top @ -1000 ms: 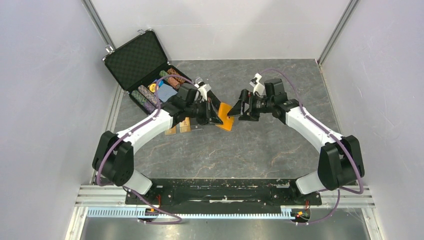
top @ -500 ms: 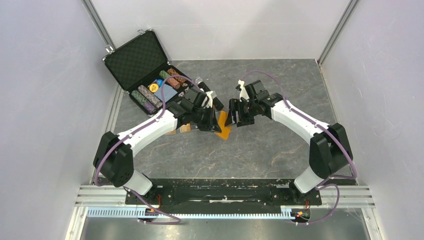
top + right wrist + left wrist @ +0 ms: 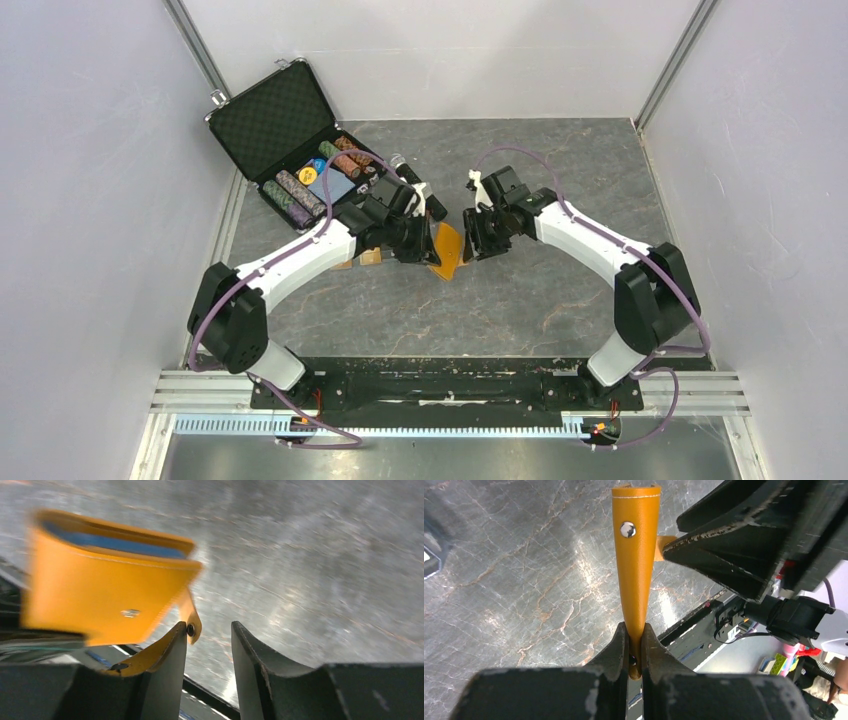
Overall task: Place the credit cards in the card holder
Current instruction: Open the card holder.
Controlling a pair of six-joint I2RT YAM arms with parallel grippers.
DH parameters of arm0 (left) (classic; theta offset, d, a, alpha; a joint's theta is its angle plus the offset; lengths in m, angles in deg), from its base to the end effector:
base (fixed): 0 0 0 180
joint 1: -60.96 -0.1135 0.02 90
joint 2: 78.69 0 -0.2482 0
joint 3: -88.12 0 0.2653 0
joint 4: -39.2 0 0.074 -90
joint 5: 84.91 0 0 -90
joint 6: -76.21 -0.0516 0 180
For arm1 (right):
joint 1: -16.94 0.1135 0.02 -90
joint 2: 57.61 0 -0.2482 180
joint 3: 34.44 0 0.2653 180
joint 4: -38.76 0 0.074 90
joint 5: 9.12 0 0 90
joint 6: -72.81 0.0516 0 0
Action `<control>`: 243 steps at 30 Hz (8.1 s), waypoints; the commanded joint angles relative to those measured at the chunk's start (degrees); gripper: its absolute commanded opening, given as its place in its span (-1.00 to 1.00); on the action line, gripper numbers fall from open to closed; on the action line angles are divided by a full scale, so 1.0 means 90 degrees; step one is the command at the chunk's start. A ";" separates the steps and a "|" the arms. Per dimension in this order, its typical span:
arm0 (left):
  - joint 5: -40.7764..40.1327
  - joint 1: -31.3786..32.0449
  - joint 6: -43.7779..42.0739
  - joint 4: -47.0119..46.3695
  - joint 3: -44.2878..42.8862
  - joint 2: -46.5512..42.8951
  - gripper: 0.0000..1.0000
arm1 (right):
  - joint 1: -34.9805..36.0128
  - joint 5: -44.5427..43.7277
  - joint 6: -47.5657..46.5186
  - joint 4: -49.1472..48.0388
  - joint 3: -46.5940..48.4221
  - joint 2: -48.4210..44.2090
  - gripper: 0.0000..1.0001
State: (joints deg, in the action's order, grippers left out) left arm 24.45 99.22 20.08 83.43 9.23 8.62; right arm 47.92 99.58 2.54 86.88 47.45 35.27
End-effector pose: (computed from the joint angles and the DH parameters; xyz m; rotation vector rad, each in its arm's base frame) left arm 0.2605 -0.2272 0.2251 0.2557 2.6582 -0.8981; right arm 0.2967 0.1974 0.2054 -0.3871 2.6766 0.7216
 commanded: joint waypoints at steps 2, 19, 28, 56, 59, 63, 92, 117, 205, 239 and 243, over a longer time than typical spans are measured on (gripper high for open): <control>-0.0246 -0.0032 0.0061 -0.0402 -0.0253 -0.0281 -0.96 | -0.0062 -0.1342 -0.0732 0.0910 0.0028 0.0063 -0.20; 0.0064 -0.0042 0.0582 -0.1129 0.0408 -0.0526 -0.96 | -0.1270 0.2191 0.0560 -0.1636 -0.1449 -0.1244 0.59; 0.0196 -0.0047 0.0678 -0.1238 0.0544 -0.0496 -0.96 | -0.0632 0.1748 0.0792 -0.1681 -0.0779 -0.0842 0.66; -0.0241 -0.0042 0.0531 -0.1161 0.0497 -0.0579 -0.58 | -0.0367 0.1131 0.0158 -0.0911 -0.0273 -0.0279 -1.00; -0.0846 -0.0042 0.0420 -0.0934 0.0376 -0.0799 0.21 | -0.0366 0.1097 -0.0435 -0.0633 0.0273 -0.0410 -1.00; -0.1813 -0.0042 0.0044 -0.0679 0.0137 -0.1246 0.69 | -0.0366 0.1174 -0.1145 -0.0489 0.0719 -0.0697 -1.00; -0.0036 -0.0081 -0.4425 -0.2492 0.0852 -0.1456 1.00 | -0.0366 0.4073 -0.2801 0.0649 0.1775 -0.0340 -1.00; 0.0204 -0.0091 -0.3363 -0.3019 0.0772 -0.0719 -0.68 | -0.0598 0.3984 -0.2715 0.0550 0.1231 -0.0008 -1.00; 0.1931 -0.1194 -0.1115 -0.1117 0.0019 -0.1211 0.22 | -0.1327 0.3818 0.0317 -0.4080 -0.1532 -0.1583 -1.00; 0.1709 -0.1077 -0.1569 -0.0371 -0.0418 -0.0680 -0.10 | -0.1332 0.3811 0.0237 -0.3985 -0.1726 -0.1544 -1.00; 0.1818 -0.1068 -0.1587 -0.0363 -0.0449 -0.0628 -0.10 | -0.1329 0.3821 0.0234 -0.3982 -0.1728 -0.1535 -1.00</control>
State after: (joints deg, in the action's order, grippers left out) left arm 39.66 89.13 9.11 79.75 7.70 3.44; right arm 35.84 133.48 5.44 52.30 31.93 21.93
